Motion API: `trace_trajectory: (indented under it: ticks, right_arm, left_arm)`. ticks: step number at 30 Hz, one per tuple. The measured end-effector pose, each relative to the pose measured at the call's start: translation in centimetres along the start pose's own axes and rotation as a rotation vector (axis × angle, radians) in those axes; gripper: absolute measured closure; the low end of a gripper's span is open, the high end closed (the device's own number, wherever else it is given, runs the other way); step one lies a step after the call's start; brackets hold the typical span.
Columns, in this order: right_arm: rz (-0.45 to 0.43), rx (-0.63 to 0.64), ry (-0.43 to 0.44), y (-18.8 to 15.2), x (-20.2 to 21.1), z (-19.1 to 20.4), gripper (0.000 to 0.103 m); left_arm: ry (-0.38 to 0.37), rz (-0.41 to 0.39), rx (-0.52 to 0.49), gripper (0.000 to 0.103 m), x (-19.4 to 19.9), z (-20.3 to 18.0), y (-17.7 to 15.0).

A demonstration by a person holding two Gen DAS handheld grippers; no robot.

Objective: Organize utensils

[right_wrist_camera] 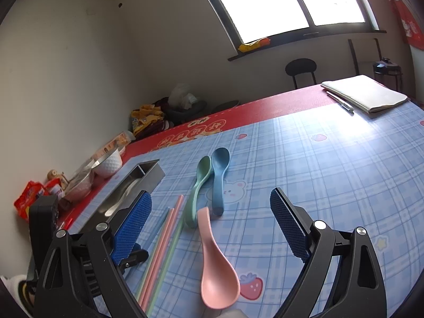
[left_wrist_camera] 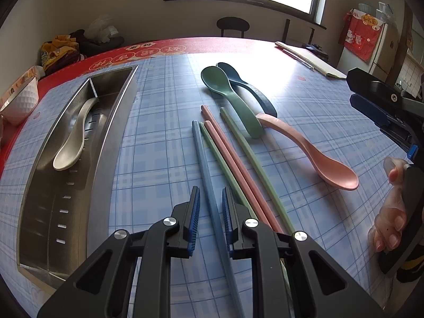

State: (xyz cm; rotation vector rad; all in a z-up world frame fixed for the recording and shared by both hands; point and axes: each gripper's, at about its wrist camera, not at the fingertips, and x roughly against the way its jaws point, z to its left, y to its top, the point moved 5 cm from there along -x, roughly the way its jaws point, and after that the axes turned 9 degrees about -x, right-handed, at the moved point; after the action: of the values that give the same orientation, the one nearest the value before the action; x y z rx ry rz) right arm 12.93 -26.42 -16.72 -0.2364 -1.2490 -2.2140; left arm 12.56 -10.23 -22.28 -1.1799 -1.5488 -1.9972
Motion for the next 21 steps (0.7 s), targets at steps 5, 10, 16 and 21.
trace_trajectory:
  ticks: [5,10,16,21]
  right_arm:
    - [0.006,-0.016,0.006,0.0,-0.1,-0.3,0.015]
    - [0.008,-0.019,0.009,0.0,-0.2,-0.3,0.015]
    - [0.015,-0.022,0.013,0.0,-0.3,-0.3,0.015]
    - [0.032,0.003,0.025,-0.3,-0.6,0.2,0.015]
  left_arm:
    - [0.014,0.000,-0.006,0.087,0.0,-0.1,0.1]
    - [0.007,-0.005,0.008,0.088,0.0,0.2,0.0]
    - [-0.013,-0.018,0.048,0.097,0.2,1.0,-0.1]
    - [-0.019,-0.074,0.066,0.097,1.0,1.2,-0.1]
